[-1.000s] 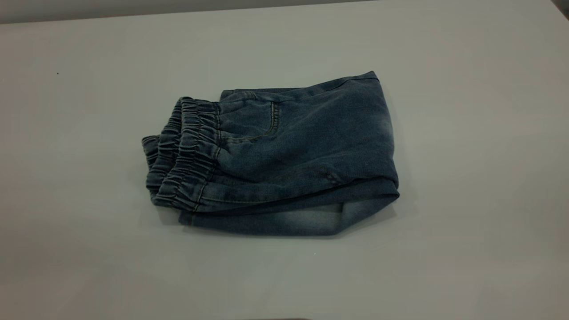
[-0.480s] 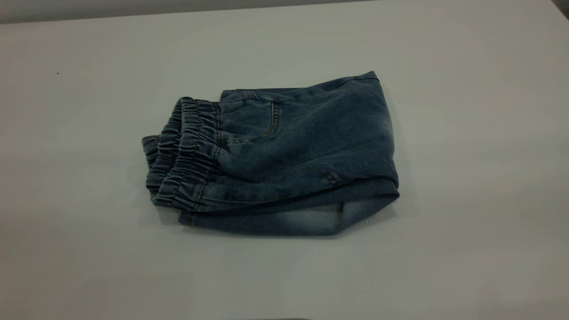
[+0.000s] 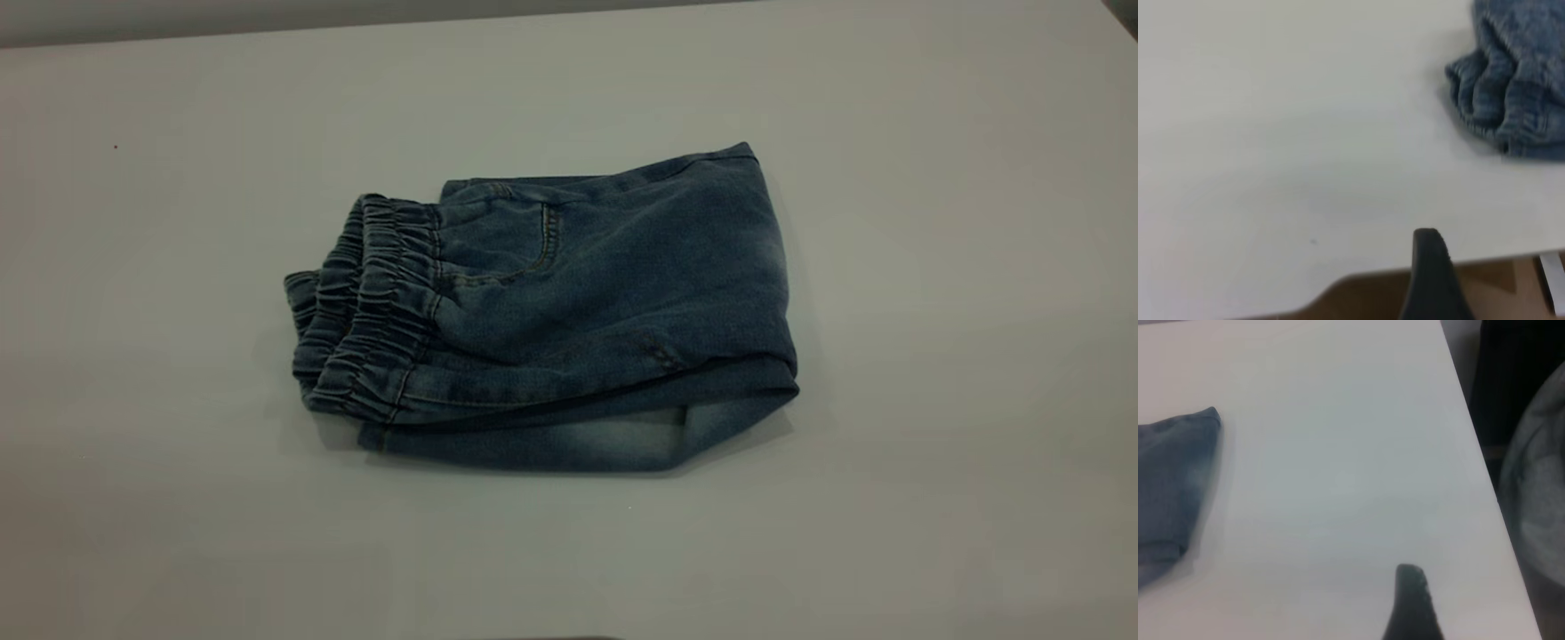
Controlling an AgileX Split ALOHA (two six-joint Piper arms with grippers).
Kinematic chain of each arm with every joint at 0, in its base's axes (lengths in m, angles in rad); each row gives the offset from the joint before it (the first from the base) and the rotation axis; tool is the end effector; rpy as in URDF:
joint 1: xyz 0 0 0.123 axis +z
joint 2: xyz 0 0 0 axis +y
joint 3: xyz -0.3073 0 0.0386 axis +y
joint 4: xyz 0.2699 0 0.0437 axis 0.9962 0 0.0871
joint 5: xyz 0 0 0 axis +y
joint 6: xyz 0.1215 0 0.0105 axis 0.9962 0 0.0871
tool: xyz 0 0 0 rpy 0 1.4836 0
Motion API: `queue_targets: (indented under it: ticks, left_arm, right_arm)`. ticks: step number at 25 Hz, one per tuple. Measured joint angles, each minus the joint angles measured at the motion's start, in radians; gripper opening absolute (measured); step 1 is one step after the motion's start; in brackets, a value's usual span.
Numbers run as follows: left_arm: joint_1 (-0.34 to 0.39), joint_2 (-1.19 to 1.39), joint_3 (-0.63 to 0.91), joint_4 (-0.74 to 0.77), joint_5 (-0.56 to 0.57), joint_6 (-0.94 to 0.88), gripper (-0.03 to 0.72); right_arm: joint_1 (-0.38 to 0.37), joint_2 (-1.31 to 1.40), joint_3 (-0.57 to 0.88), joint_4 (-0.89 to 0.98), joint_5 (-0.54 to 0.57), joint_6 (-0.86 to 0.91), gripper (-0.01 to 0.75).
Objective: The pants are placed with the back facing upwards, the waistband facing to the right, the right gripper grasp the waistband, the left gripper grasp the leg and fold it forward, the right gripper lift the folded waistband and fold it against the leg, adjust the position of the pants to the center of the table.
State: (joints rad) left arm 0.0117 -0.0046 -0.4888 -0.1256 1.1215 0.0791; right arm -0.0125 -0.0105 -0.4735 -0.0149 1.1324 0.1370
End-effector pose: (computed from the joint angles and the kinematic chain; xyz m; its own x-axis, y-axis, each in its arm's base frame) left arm 0.0137 -0.0136 0.2643 -0.5100 0.0182 -0.8600 0.0977 0.9945 -0.0369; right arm 0.0140 -0.0018 0.2576 -0.5245 0.1369 -0.8404 0.0931 0.9903 0.1032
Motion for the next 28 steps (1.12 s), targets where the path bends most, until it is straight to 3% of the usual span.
queue_targets:
  ticks: [28]
  left_arm:
    - [-0.017,-0.013,0.0,-0.002,0.003,0.0,0.422]
  right_arm:
    - [-0.009,0.0,0.0,0.0,0.0,0.0,0.435]
